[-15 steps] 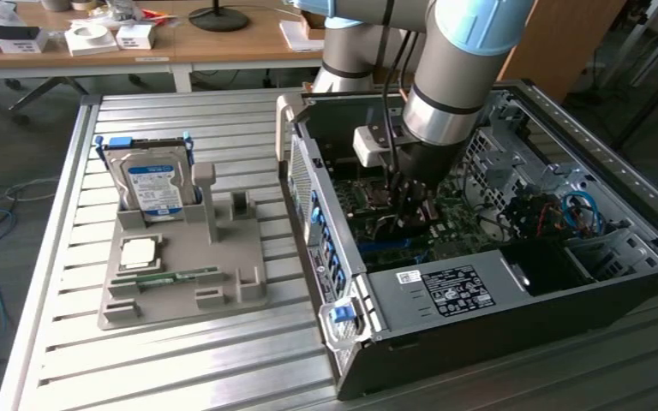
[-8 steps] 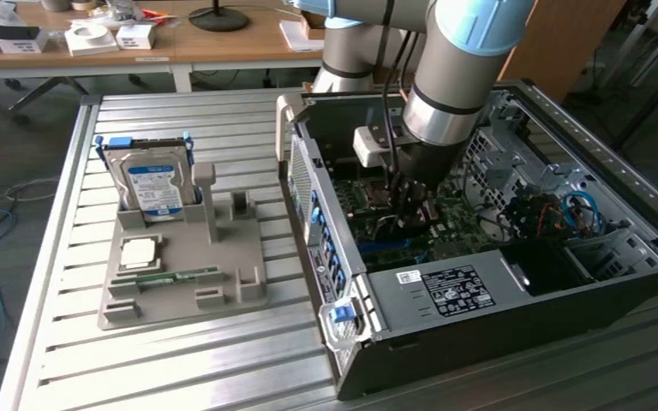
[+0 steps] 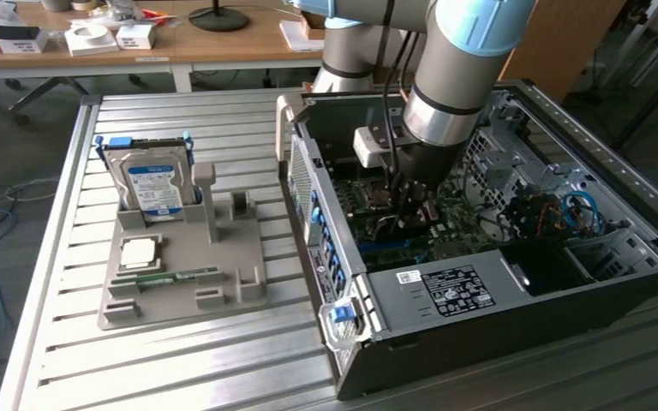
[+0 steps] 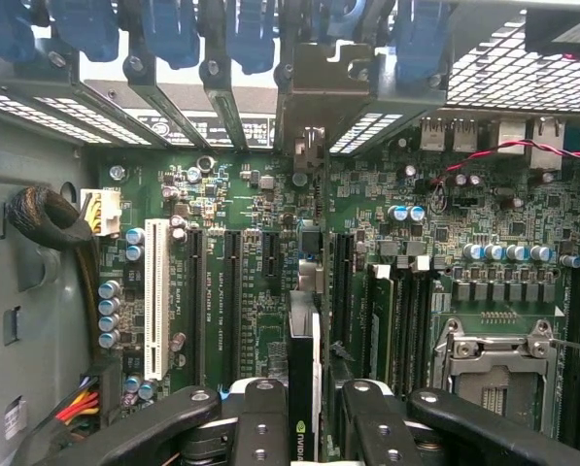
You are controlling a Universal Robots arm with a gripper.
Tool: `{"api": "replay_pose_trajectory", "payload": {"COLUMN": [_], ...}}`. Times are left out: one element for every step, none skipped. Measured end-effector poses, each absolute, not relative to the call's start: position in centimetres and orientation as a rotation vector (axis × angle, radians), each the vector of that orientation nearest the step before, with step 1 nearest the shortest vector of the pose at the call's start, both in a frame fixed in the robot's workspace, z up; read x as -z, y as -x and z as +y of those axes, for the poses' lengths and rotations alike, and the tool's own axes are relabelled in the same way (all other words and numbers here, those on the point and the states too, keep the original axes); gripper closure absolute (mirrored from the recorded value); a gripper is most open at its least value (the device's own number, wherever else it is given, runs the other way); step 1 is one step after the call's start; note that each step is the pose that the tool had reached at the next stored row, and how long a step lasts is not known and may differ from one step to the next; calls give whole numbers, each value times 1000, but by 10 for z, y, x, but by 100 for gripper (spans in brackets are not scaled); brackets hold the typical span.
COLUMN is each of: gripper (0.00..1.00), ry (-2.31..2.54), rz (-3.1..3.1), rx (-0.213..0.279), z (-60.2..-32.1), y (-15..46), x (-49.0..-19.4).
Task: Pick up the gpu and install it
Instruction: 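Insert the gpu into the slot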
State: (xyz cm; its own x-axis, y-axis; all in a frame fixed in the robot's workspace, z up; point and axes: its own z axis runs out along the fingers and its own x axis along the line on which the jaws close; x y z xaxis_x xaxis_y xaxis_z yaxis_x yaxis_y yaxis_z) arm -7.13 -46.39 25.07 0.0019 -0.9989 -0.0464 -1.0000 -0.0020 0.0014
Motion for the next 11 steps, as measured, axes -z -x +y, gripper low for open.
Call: {"api": "replay_pose_trajectory", "payload": {"gripper": [74, 74, 74, 74, 74, 74, 74, 74, 74, 74, 74], "ry": [2201, 2201, 2201, 2201, 2201, 2201, 2200, 2200, 2200, 2200, 2200], "rz": [2196, 2197, 2197, 2197, 2197, 2196, 2196, 2196, 2196, 2196, 2196], "rx": [-53, -53, -52, -52, -52, -53, -53, -54, -54, -54, -54], "z": [-464, -464, -464, -464, -464, -464, -464, -464, -464, -464, -465], "y": [71, 72, 72, 72, 72, 72, 72, 72, 72, 72, 72], "x": [-250, -250, -249, -249, -249, -249, -249, -249, -249, -249, -249]}}
